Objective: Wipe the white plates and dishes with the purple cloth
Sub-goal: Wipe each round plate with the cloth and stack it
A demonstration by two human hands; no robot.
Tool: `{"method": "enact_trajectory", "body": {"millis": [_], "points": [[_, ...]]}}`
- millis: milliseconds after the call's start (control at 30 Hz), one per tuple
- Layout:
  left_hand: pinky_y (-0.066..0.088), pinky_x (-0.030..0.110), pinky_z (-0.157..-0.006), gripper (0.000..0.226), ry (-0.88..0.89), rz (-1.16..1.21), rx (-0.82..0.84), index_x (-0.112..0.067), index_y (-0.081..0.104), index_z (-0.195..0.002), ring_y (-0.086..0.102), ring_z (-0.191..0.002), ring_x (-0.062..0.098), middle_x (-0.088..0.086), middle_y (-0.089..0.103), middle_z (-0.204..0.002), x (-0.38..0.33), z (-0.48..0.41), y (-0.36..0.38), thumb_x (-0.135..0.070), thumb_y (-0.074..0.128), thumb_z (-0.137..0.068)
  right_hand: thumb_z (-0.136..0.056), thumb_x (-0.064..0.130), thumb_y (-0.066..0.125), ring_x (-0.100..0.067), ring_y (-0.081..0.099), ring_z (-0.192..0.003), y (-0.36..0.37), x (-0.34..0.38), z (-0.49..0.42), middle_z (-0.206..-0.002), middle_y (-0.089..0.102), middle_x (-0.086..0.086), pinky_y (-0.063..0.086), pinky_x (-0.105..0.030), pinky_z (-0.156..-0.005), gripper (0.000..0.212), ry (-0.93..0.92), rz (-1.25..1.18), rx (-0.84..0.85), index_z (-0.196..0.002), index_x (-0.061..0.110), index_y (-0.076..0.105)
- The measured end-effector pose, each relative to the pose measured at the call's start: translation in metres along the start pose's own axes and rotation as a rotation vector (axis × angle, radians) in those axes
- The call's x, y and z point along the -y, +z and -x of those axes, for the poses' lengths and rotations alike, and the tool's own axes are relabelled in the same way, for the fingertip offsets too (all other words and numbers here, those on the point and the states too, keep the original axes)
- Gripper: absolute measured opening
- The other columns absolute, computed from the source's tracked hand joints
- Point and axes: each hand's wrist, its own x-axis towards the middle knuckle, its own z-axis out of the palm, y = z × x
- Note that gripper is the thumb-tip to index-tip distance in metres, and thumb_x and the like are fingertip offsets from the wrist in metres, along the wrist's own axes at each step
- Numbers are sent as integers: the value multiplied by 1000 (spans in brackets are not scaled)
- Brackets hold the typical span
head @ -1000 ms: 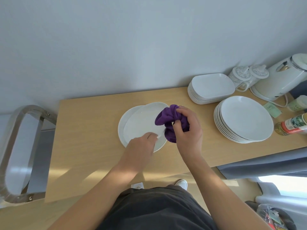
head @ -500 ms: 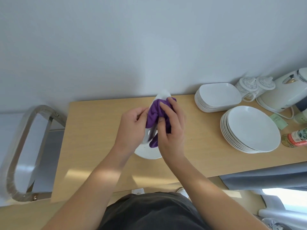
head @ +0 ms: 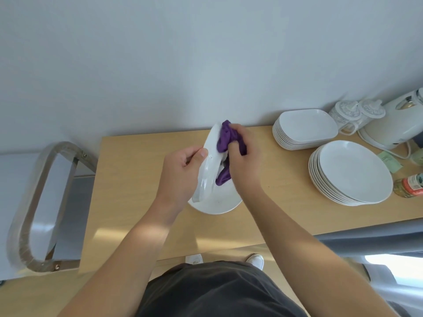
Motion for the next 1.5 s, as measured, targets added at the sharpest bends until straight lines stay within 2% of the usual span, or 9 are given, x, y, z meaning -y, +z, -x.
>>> {"method": "enact_trajectory", "body": {"millis": [167, 300, 467, 567, 700, 900, 1133, 1333, 1500], "points": [[50, 47, -74, 23, -47, 177, -41, -6, 72, -83, 54, -75, 24, 21, 64, -78, 1, -8, 1, -26, 62, -88, -84, 3, 57, -30, 50, -126, -4, -29, 54, -129, 60, -11, 44, -50, -101, 28, -707, 271, 38, -105, 13, 73], [41, 43, -75, 47, -82, 218, -43, 6, 63, -84, 45, -78, 26, 10, 50, -82, 7, -13, 1, -40, 68, -77, -99, 13, 45, -47, 50, -116, -9, -53, 75, -131, 54, -4, 46, -52, -97, 24, -849, 415, 95, -106, 24, 65], [48, 44, -74, 22, -82, 163, 26, -4, 73, -84, 52, -76, 22, 14, 63, -80, 1, -6, 7, -20, 61, -93, -88, 4, 57, -40, 50, -123, -5, -27, 53, -135, 54, -11, 42, -48, -105, 31, -600, 278, -33, -111, 16, 73], [52, 56, -77, 28, -64, 129, 78, -3, 73, -92, 54, -79, 24, 20, 67, -86, 1, -1, 6, -28, 60, -93, -89, 7, 50, -28, 52, -125, -3, -6, 16, -136, 56, -6, 42, -40, -107, 38, -380, 222, -69, -119, 17, 72], [39, 40, -72, 49, -49, 104, 68, 6, 65, -89, 43, -74, 23, 9, 53, -80, -2, 0, 4, -42, 63, -83, -92, 2, 44, -6, 52, -120, -17, -17, -23, -128, 60, 4, 42, -33, -107, 44, -154, 151, -34, -124, 20, 68], [30, 38, -69, 49, -14, 90, 41, 8, 59, -81, 33, -67, 37, 8, 42, -77, -6, -4, 6, -41, 62, -85, -93, 4, 45, -13, 56, -114, -32, -55, -21, -122, 63, 8, 46, -42, -101, 42, -141, 259, -17, -127, 20, 64], [38, 35, -69, 32, 10, -9, 73, -4, 69, -87, 45, -71, 18, 7, 55, -75, -15, -7, 32, -35, 59, -88, -87, 12, 43, -30, 55, -114, -74, -93, -11, -124, 62, 6, 46, -46, -98, 44, -83, 458, -4, -123, 21, 67], [34, 30, -61, 29, 202, -260, 158, -4, 69, -91, 40, -63, 18, 20, 53, -70, -30, -4, 67, -27, 53, -101, -96, 9, 52, -23, 42, -135, -111, -100, -5, -145, 51, 0, 34, -31, -110, 40, 190, 576, 120, -132, 21, 64], [24, 21, -53, 30, 415, -426, 185, -8, 51, -73, 30, -54, 10, -8, 31, -54, -30, -4, 100, -17, 51, -101, -101, 40, 51, -13, 74, -88, -142, -26, -24, -112, 72, 2, 60, -32, -83, 30, 407, 100, -99, -120, 20, 65]]}}
